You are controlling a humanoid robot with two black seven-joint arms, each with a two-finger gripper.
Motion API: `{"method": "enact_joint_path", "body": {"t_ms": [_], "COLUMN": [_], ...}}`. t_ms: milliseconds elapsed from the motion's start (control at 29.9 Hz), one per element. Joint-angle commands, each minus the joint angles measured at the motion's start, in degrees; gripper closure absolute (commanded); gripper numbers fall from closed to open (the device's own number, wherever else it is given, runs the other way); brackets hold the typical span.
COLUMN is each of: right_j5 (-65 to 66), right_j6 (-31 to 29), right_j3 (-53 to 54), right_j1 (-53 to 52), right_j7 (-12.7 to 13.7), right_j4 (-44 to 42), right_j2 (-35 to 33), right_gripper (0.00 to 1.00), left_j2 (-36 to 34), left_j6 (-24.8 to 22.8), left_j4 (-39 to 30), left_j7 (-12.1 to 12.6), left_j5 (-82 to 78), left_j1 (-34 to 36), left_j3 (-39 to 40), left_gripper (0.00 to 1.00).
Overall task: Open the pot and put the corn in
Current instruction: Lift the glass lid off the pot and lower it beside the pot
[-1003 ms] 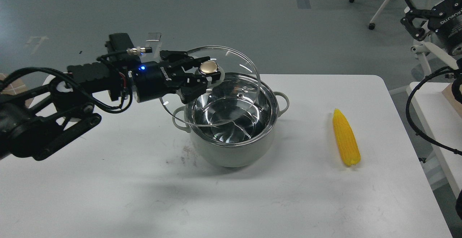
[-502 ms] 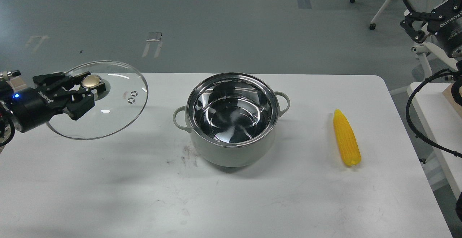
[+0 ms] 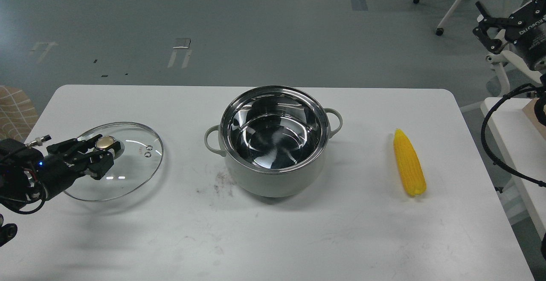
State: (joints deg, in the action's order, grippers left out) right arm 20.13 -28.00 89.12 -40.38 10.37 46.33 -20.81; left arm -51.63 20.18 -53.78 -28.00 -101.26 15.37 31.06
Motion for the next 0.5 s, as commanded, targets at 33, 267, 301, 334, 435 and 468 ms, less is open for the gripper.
{"method": "enact_joint_path", "body": {"t_ms": [33,267,301,334,435,468], "right_j5": [0.0,0.5,0.6,0.6,0.6,0.6], "right_j6": [0.0,0.0,0.0,0.0,0.0,0.0], "right_j3": [-0.1,-1.9,-2.5,-2.5,-2.6,-2.6], "right_j1": [0.0,1.3,1.7,1.8,1.9,1.9], "right_j7": [0.0,0.0,0.0,0.0,0.0,0.0], "right_j4": [0.1,2.6,3.4,3.7,3.7,3.7], "right_j2": [0.2,0.1,0.0,0.0,0.0,0.0], "right_gripper": [0.0,0.0,0.0,0.0,0.0,0.0], "left_j2": [0.7,1.7,1.7,1.7,1.7,1.7], "left_j6": [0.0,0.0,0.0,0.0,0.0,0.0], "left_j4": [0.7,0.9,0.9,0.9,0.9,0.9], "left_j7": [0.0,0.0,0.0,0.0,0.0,0.0], "left_j5": [0.0,0.1,0.0,0.0,0.0,0.1], "left_j1": [-0.1,-0.3,-0.2,-0.3,-0.3,-0.3], "left_j3": [-0.2,-0.2,-0.2,-0.2,-0.2,-0.2], "left_gripper": [0.8,0.66,0.63,0.61,0.43,0.36]}}
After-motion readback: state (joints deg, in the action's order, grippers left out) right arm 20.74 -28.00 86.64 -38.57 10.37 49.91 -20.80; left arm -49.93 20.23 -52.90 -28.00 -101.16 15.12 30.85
